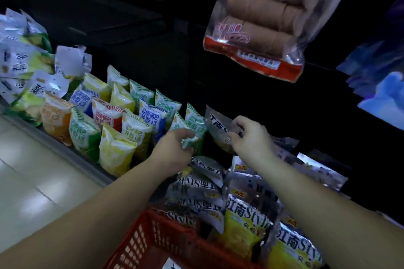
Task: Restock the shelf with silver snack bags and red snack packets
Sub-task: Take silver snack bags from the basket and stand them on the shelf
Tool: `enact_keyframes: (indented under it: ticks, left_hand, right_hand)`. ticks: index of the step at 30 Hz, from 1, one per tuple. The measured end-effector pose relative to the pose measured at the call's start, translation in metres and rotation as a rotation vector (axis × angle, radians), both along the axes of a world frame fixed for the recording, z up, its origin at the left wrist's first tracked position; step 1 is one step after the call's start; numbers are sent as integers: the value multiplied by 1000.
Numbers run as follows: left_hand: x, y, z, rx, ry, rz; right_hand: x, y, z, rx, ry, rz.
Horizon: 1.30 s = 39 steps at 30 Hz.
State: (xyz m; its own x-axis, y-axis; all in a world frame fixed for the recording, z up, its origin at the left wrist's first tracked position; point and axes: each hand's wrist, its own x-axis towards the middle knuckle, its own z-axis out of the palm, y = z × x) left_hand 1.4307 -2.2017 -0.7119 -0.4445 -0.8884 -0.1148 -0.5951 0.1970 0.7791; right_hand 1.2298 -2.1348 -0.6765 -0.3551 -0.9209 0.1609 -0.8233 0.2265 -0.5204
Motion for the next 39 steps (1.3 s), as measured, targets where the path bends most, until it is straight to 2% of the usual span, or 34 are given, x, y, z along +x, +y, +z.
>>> enact_keyframes:
  ticks: [5,10,13,18,19,22,24,26,28,30,31,34,39]
  left_hand:
    - [-2,-12,-44,-38,-255,-198]
    - [-5,-19,-70,-138,-248,-192]
    - [-2,-24,-71,-139,-258,-199]
    - [0,-22,-58,-156,-130,-202]
    - [2,-23,-56,-151,-118,-203]
    - [4,-22,-52,-136,-114,-245]
    - [5,-20,-48,-103,-127,-212]
    - [6,-20,-41,-156,-99,-73]
    - [5,-23,-36,-271,-63,24]
    - [-3,-26,-30,-285,0,-25]
    - [-9,-25,-28,-247,5,-99]
    - [-27,-18,-26,-77,6,-246]
    - [-37,-19,-37,-11,31,-179]
  right_hand:
    - [-10,-24,-75,196,29,-6]
    - [-18,-30,-89,495,-65,150]
    - [-23,-26,-88,382,14,148]
    - [-13,-21,-71,337,369,95]
    - [-9,-24,-69,380,349,108]
    - [-5,-34,-69,583,-9,186]
    - [-8,-35,-64,634,-162,199]
    - [-15,-34,-59,536,-219,166]
    - [-25,-34,-58,308,-175,94]
    - [-35,-40,-61,117,5,54]
    - [-39,-44,-63,89,135,40]
    - [-55,-59,-73,167,335,-34]
    - [-73,-74,-96,238,294,-74]
